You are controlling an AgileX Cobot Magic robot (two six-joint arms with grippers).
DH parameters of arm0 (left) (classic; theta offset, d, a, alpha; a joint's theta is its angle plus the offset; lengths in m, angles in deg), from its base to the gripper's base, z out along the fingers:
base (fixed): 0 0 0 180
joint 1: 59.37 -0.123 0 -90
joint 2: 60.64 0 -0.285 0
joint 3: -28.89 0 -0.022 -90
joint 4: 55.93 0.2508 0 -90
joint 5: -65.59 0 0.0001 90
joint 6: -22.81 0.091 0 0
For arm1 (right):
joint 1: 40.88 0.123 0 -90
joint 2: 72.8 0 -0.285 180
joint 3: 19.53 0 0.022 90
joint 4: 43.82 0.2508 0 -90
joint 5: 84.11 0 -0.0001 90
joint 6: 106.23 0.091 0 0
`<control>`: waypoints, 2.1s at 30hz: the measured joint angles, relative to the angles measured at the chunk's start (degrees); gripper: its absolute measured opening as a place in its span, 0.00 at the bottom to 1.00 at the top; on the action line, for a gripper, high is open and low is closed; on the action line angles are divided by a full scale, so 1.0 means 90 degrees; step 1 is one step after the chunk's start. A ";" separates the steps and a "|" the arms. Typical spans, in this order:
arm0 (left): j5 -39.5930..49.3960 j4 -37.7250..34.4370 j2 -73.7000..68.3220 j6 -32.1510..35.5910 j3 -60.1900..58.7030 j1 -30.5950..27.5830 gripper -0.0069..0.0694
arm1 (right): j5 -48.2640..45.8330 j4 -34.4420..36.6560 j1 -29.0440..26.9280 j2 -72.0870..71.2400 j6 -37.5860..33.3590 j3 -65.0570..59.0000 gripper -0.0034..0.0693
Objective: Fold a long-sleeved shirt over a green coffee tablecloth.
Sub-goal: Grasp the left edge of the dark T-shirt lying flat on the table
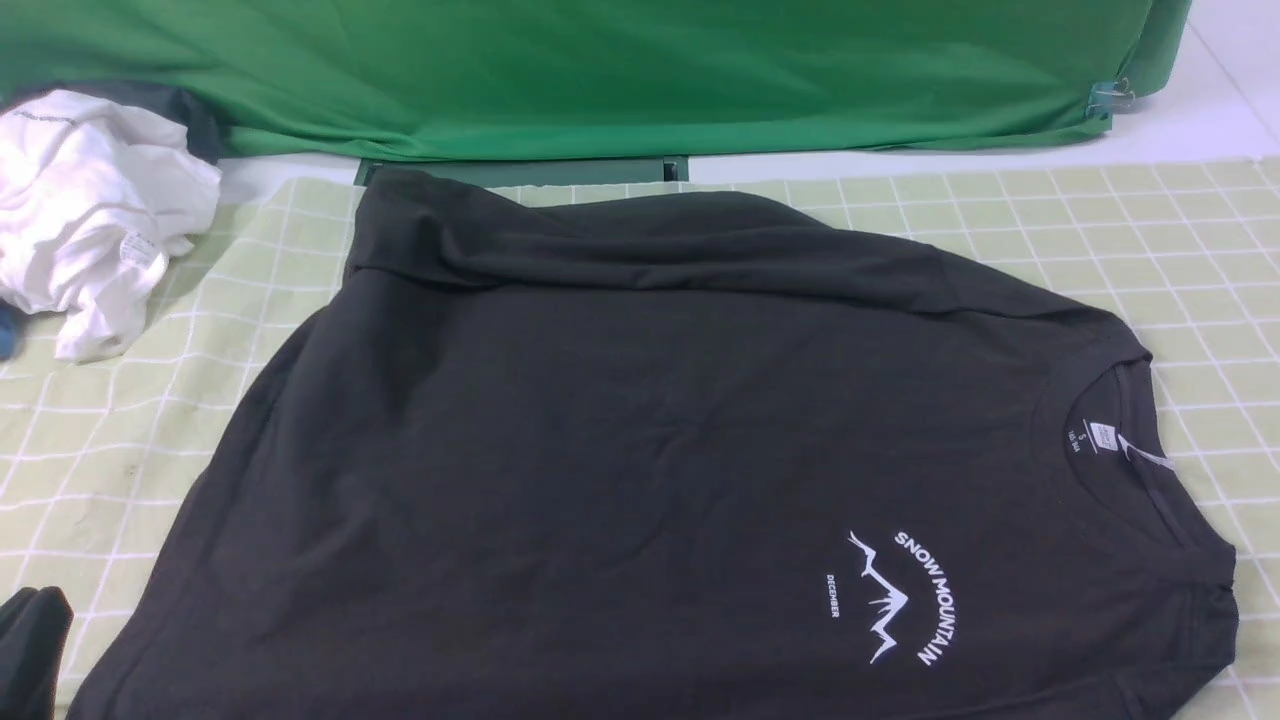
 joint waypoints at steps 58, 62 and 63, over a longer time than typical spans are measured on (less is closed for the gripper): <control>0.1837 -0.0343 -0.1168 -0.2649 0.3004 0.0000 0.11 | 0.0997 0.0540 0.0470 0.0201 0.2492 0.1388 0.17; 0.4862 -0.0357 -0.2885 -0.2013 0.4047 0.0000 0.11 | -0.0860 0.0501 0.1004 0.1298 0.1403 0.3012 0.06; 0.5126 -0.0357 -0.3187 -0.1978 0.4152 0.0000 0.11 | -0.1147 0.0494 0.1085 0.1533 0.1252 0.3245 0.06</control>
